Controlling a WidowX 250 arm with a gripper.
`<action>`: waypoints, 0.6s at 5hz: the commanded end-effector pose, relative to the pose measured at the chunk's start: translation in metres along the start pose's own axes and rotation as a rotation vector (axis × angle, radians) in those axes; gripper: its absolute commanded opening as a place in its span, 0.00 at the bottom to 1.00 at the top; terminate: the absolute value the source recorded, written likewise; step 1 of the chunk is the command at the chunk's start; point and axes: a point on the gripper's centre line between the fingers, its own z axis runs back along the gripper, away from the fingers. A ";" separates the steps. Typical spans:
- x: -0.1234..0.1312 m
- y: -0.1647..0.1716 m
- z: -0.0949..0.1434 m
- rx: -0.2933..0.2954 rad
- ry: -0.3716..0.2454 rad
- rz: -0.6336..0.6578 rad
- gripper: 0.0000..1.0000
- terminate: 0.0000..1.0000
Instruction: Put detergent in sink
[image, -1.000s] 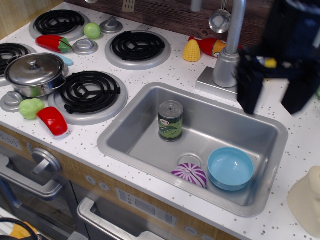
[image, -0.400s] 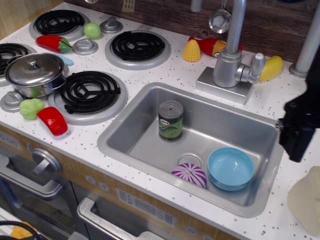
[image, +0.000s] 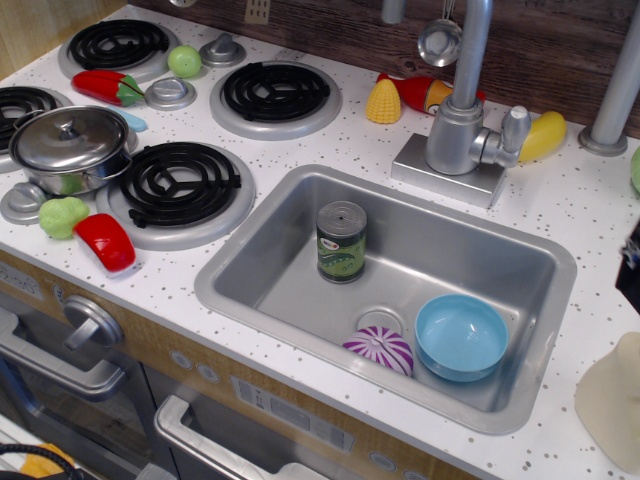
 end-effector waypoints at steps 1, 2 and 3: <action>-0.006 -0.003 -0.010 -0.086 -0.049 0.042 1.00 0.00; -0.003 0.001 -0.024 -0.113 -0.080 0.029 1.00 0.00; 0.000 0.005 -0.038 -0.151 -0.084 0.037 1.00 0.00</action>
